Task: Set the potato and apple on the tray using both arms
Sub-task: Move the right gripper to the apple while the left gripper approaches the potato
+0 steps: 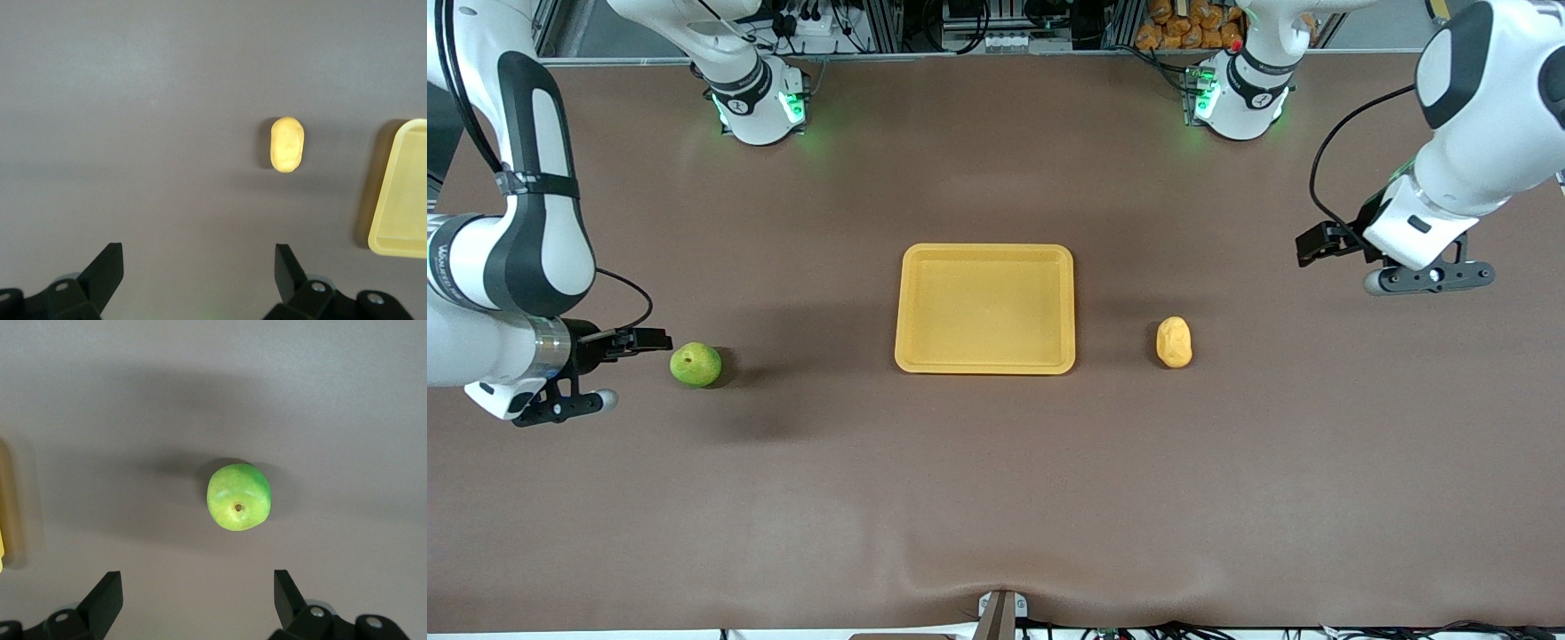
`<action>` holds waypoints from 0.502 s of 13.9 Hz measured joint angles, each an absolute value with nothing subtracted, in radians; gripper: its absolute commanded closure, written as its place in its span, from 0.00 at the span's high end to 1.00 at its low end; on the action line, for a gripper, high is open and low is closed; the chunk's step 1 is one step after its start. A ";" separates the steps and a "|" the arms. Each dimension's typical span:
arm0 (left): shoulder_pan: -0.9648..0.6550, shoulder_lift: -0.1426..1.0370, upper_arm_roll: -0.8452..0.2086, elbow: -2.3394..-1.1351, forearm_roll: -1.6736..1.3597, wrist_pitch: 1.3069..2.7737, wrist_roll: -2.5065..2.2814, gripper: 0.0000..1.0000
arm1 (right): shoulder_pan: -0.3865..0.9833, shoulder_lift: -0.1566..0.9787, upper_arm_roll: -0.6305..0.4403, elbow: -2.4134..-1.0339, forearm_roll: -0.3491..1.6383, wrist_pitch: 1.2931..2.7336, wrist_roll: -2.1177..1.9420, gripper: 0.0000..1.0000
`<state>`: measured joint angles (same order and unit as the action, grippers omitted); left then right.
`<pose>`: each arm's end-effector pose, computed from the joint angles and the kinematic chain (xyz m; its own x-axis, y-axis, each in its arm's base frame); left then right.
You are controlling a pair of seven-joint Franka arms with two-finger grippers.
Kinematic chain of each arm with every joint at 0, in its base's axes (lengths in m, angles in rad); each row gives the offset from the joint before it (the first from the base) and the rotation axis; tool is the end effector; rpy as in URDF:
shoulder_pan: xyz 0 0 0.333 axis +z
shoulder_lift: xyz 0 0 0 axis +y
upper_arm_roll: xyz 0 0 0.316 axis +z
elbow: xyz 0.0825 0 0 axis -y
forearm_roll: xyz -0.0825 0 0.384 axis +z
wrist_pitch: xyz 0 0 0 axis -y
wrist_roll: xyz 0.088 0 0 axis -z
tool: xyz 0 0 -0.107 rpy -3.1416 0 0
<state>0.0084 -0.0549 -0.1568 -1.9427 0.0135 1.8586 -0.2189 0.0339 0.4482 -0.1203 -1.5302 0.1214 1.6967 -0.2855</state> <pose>0.5346 -0.0802 0.5019 0.9974 0.0671 -0.0246 0.0664 -0.9974 -0.0274 0.6507 -0.0346 0.3801 0.9518 0.1820 -0.2471 0.1523 -0.9791 -0.1346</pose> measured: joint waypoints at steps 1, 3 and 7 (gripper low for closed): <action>0.008 -0.055 -0.161 -1.960 0.013 1.884 -0.232 1.00 | 0.034 0.451 -0.120 -1.530 0.122 1.697 -0.285 1.00; 0.007 -0.053 -0.169 -1.990 0.013 1.931 -0.240 1.00 | 0.034 0.459 -0.120 -1.530 0.122 1.697 -0.285 1.00; 0.004 -0.007 -0.177 -2.030 0.013 2.051 -0.247 1.00 | 0.015 0.504 -0.122 -1.531 0.122 1.708 -0.285 1.00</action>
